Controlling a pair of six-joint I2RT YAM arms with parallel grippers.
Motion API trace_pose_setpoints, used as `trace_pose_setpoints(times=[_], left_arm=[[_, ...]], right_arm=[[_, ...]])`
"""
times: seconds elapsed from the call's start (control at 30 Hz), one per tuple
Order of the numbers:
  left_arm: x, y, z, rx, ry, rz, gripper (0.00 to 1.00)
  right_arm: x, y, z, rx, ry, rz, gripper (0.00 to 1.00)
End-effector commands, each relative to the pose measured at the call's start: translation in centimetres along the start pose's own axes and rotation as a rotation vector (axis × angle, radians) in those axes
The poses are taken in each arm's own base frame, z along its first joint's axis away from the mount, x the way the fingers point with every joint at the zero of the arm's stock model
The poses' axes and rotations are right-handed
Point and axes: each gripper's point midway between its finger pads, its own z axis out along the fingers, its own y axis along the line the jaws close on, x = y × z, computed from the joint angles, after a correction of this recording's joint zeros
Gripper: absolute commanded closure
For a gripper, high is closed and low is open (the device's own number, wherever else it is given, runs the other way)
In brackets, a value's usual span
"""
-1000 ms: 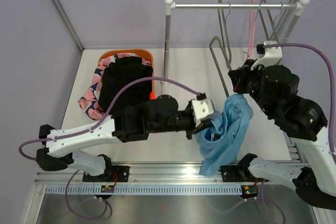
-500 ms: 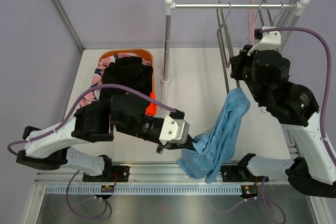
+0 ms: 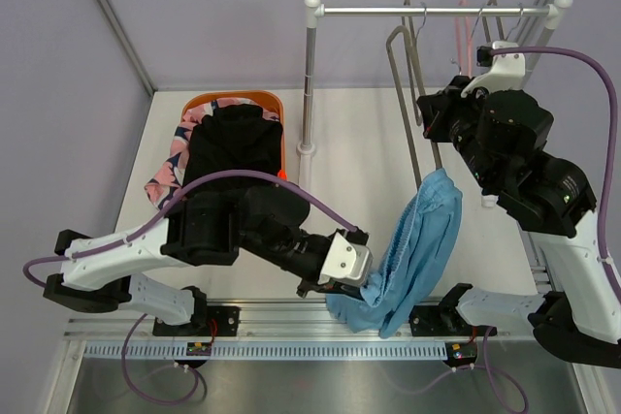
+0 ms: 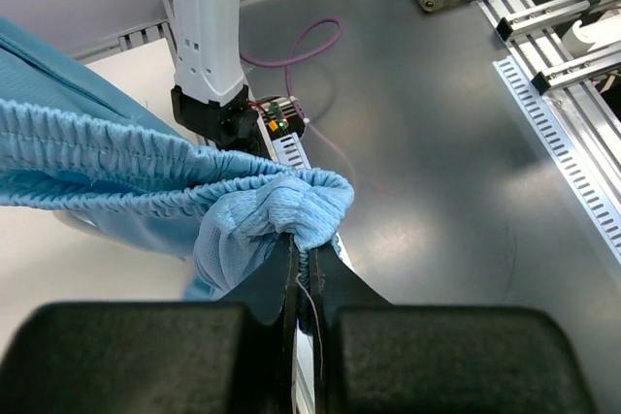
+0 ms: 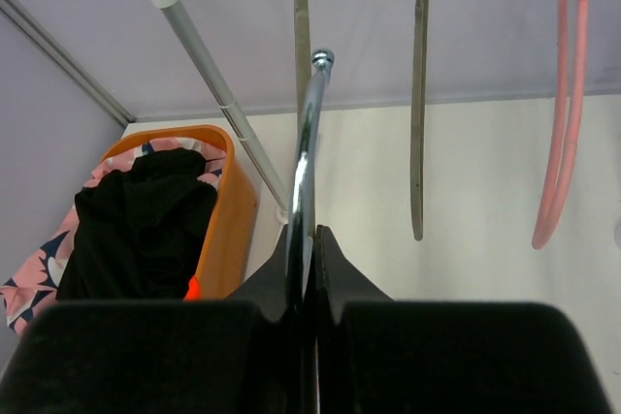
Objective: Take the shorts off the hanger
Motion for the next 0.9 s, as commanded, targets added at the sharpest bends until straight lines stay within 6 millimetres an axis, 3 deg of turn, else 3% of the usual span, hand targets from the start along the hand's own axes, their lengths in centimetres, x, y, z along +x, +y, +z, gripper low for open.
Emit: trace_pose_setpoints(times=[0.0,0.13,0.33,0.47,0.57,0.67,0.77,0.87], left_arm=[[-0.6,-2.3,-0.4,0.086,-0.026,-0.003,1.0],[-0.3,-0.9,-0.1,0.011,-0.016,-0.007,1.0],[0.6,4.2,0.3,-0.248,0.028,-0.017,1.0],[0.8,6.8,0.0,-0.373,0.031,-0.036,1.0],[0.9,8.9,-0.7,-0.465,0.025,-0.062,1.0],[0.8,10.3,-1.9,-0.509,-0.005,-0.092,1.0],[0.3,9.8,-2.1,-0.486,-0.035,-0.074,1.0],[1.1,9.4,-1.9,-0.46,-0.004,-0.068,1.0]], right_arm=[[-3.9,1.0,-0.7,-0.047,-0.122,0.055,1.0],[-4.3,3.7,-1.7,-0.212,-0.129,0.099,1.0],[-3.3,7.4,-3.5,-0.444,-0.072,0.12,1.0],[-2.7,8.3,-4.4,-0.521,-0.064,0.129,1.0],[-2.8,10.0,-6.3,-0.661,-0.064,0.139,1.0],[-3.3,9.7,-6.6,-0.651,-0.081,0.169,1.0],[-3.4,8.8,-6.1,-0.596,-0.107,0.174,1.0],[-4.6,8.7,-7.3,-0.631,-0.167,0.197,1.0]])
